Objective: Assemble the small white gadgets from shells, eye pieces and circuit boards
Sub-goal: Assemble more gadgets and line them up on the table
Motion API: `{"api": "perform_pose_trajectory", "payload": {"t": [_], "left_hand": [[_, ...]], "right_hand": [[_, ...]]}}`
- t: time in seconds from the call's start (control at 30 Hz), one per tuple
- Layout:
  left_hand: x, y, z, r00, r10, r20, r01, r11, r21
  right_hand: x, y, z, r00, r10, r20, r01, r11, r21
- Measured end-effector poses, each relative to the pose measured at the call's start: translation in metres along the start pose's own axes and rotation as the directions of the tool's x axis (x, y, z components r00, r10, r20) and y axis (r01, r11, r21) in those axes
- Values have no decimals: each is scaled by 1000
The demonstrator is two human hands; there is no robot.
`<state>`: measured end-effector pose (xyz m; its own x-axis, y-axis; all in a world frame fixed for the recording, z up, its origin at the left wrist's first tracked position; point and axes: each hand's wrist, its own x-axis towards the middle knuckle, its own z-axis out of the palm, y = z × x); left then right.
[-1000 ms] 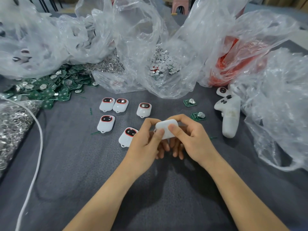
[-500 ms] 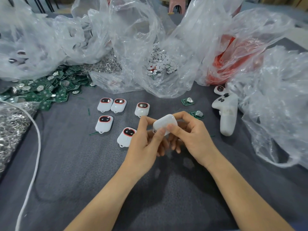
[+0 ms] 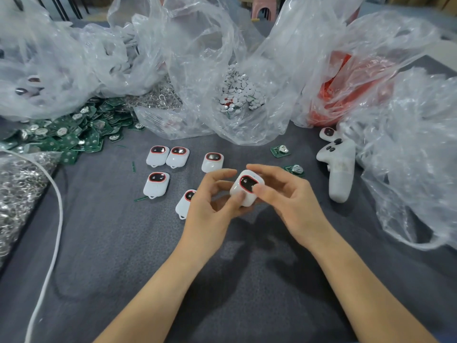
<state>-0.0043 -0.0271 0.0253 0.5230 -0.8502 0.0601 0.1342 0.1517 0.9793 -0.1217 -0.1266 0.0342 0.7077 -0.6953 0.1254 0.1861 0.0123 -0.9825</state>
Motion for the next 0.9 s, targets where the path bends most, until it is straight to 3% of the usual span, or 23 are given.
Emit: {"api": "perform_pose_trajectory", "payload": {"t": [0.1,0.3,0.9], "left_hand": [[-2,-2,2,999,-21,50,18,997,78],[-2,4,2,991,-96,89,101,994,-50],[-2,6,2,984,-140,114,139,990,16]], "right_hand": [[0,-1,2,999,-22,-35,18,991,-134],[-2,-2,3,999,-19,-37,14,989,-145],[-1,-4,2,999,31,-37,-38,977,-212]]}}
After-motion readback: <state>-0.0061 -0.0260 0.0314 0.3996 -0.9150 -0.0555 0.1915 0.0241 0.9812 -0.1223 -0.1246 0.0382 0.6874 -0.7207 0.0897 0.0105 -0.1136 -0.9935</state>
